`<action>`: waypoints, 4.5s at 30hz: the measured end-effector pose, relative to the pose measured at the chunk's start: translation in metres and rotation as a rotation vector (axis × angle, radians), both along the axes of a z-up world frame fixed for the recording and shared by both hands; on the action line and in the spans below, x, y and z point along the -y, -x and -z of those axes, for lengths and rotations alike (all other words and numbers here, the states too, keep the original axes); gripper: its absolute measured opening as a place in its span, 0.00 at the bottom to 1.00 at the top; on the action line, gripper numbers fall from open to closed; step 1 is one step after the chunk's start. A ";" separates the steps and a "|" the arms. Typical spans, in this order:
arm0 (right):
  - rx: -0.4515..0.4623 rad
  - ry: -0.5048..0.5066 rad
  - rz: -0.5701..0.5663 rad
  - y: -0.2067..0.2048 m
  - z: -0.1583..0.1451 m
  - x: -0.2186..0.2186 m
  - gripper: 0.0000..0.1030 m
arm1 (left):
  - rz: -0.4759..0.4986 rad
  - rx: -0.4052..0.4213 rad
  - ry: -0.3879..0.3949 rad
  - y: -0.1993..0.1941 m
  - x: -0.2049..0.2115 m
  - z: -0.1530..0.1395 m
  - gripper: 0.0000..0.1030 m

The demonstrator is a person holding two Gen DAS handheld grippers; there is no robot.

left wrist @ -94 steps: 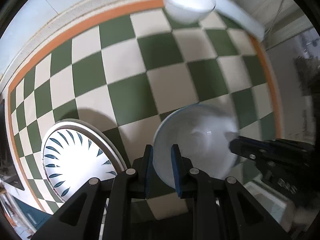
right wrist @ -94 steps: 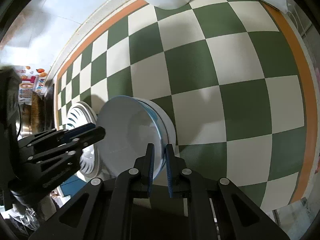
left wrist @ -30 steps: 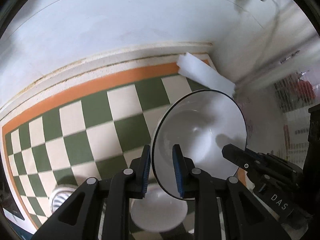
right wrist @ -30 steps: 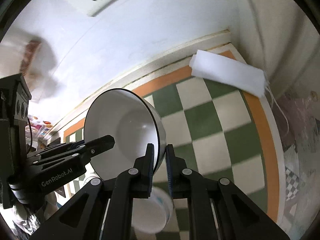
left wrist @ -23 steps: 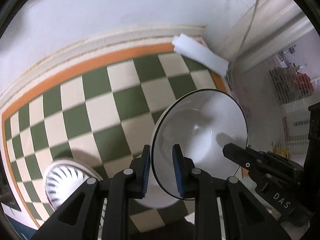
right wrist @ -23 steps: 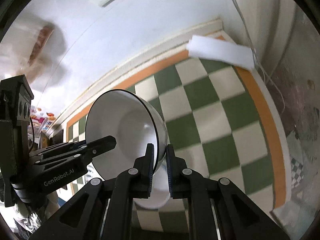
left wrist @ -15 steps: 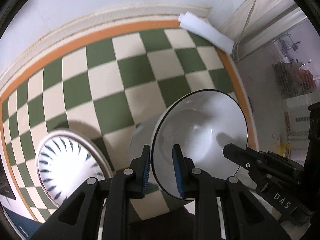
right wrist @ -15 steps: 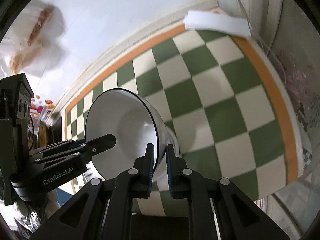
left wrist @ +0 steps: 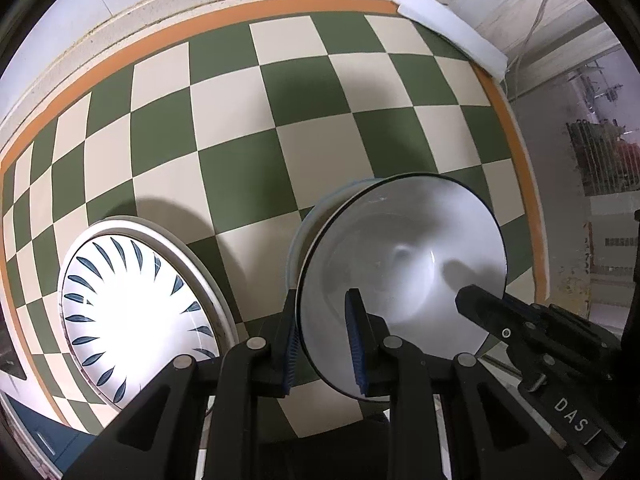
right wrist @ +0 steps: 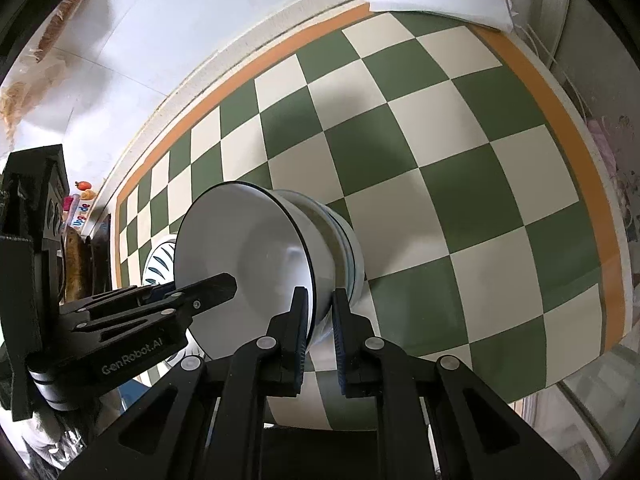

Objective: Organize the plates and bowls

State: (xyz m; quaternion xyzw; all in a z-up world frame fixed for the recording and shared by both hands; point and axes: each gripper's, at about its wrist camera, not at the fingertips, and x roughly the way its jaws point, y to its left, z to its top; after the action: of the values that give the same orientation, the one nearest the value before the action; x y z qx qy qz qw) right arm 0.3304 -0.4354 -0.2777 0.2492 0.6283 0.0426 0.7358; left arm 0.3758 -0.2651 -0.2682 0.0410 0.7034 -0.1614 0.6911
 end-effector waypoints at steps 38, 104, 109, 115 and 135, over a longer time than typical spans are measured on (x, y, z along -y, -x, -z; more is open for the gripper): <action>0.003 0.065 -0.032 0.007 -0.035 -0.009 0.25 | 0.035 0.163 -0.030 0.031 -0.010 -0.053 0.21; -0.105 -0.344 0.029 -0.032 0.100 0.017 0.55 | -0.006 -0.280 0.216 -0.052 -0.008 0.073 0.56; -0.100 -0.384 0.031 -0.036 0.109 0.020 0.54 | -0.027 -0.252 0.215 -0.045 -0.010 0.068 0.55; -0.112 -0.395 0.027 -0.040 0.111 0.015 0.53 | -0.067 -0.247 0.191 -0.042 -0.015 0.060 0.55; -0.046 -0.408 -0.155 -0.092 0.048 -0.097 0.51 | -0.213 -0.123 0.209 -0.049 -0.124 -0.013 0.55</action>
State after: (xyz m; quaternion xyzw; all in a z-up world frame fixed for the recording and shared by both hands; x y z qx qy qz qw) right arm 0.4224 -0.3384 -0.3258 0.3450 0.6404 0.2196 0.6501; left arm 0.4248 -0.1412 -0.2549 -0.1159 0.7240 -0.1615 0.6605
